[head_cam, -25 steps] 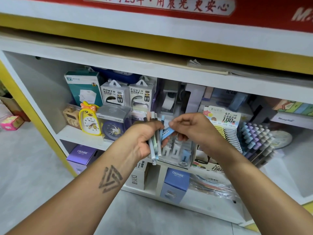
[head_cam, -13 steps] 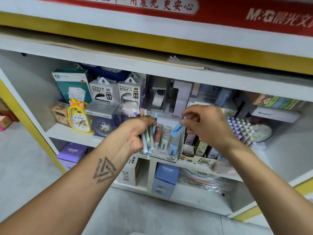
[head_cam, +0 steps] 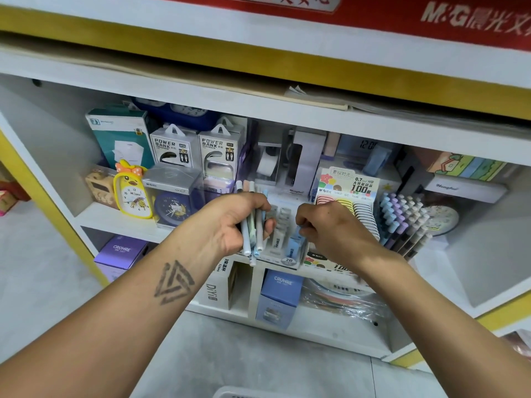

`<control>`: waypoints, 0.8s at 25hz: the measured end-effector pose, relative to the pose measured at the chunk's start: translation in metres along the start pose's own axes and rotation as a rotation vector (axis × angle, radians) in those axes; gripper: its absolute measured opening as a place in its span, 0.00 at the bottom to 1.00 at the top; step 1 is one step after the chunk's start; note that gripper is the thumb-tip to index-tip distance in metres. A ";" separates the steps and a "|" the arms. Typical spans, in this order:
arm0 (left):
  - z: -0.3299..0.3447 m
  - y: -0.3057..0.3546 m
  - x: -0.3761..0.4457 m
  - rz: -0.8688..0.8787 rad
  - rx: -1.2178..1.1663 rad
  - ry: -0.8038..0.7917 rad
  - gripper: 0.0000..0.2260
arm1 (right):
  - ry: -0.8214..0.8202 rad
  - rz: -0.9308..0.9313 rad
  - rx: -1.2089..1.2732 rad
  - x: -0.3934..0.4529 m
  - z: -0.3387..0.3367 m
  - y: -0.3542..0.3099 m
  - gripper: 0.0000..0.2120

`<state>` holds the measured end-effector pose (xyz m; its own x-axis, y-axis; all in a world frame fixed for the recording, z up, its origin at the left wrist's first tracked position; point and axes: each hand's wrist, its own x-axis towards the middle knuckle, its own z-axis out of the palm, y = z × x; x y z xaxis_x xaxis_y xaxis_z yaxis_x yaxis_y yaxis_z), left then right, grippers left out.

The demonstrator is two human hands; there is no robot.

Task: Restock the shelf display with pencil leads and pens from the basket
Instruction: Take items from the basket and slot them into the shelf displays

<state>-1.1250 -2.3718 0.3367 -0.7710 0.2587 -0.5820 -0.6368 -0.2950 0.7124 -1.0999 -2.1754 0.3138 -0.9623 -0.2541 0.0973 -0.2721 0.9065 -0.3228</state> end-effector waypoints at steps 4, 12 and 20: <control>0.000 -0.001 -0.001 -0.002 0.016 -0.010 0.03 | 0.008 -0.036 0.028 0.001 0.002 -0.002 0.07; -0.002 -0.001 -0.004 -0.008 0.053 -0.027 0.03 | 0.028 -0.043 -0.043 0.000 0.001 -0.003 0.08; 0.000 -0.002 -0.010 -0.032 0.089 -0.123 0.03 | 0.045 0.101 0.210 0.005 -0.003 -0.016 0.14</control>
<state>-1.1161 -2.3741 0.3414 -0.7397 0.3791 -0.5560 -0.6527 -0.2033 0.7298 -1.1007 -2.1905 0.3221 -0.9847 -0.1460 0.0947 -0.1740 0.8354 -0.5214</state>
